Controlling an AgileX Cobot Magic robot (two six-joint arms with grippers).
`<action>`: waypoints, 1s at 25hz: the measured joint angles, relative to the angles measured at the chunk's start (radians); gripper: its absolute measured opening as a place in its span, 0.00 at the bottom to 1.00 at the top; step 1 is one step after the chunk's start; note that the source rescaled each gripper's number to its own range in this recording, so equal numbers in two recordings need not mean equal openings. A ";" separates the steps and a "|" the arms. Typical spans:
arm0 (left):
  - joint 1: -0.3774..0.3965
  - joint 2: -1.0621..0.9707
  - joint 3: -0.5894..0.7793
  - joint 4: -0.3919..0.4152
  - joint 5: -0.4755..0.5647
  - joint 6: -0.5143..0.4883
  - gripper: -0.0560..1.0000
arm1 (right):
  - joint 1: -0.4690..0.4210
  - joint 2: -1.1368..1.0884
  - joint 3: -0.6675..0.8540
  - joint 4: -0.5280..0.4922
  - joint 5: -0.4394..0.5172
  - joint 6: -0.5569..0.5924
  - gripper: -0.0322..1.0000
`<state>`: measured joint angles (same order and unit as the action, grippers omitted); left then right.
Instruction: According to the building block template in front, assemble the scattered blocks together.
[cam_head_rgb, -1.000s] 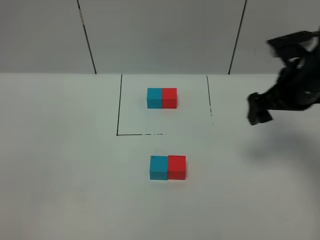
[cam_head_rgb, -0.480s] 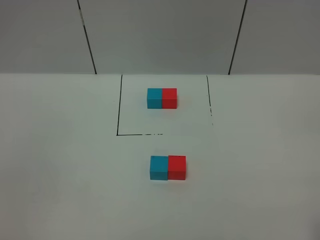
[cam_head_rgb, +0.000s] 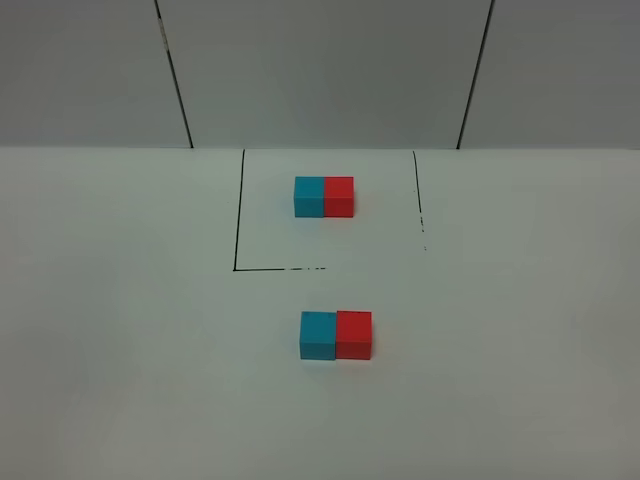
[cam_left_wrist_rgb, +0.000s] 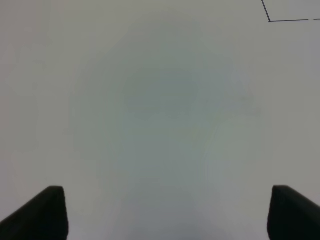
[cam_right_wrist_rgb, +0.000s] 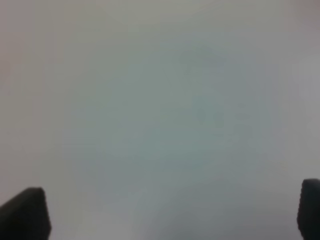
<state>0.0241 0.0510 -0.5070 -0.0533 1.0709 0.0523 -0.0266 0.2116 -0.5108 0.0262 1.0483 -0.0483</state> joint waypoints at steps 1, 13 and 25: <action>0.000 0.000 0.000 0.000 0.000 0.000 0.71 | 0.000 -0.034 0.004 -0.001 0.002 -0.003 1.00; 0.000 0.000 0.000 0.000 0.000 0.000 0.71 | 0.004 -0.219 0.011 -0.001 0.004 -0.011 1.00; 0.000 0.000 0.000 0.000 0.000 0.000 0.71 | 0.027 -0.219 0.011 -0.001 0.004 0.001 1.00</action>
<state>0.0241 0.0510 -0.5070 -0.0533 1.0709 0.0523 0.0006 -0.0070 -0.5003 0.0253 1.0522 -0.0474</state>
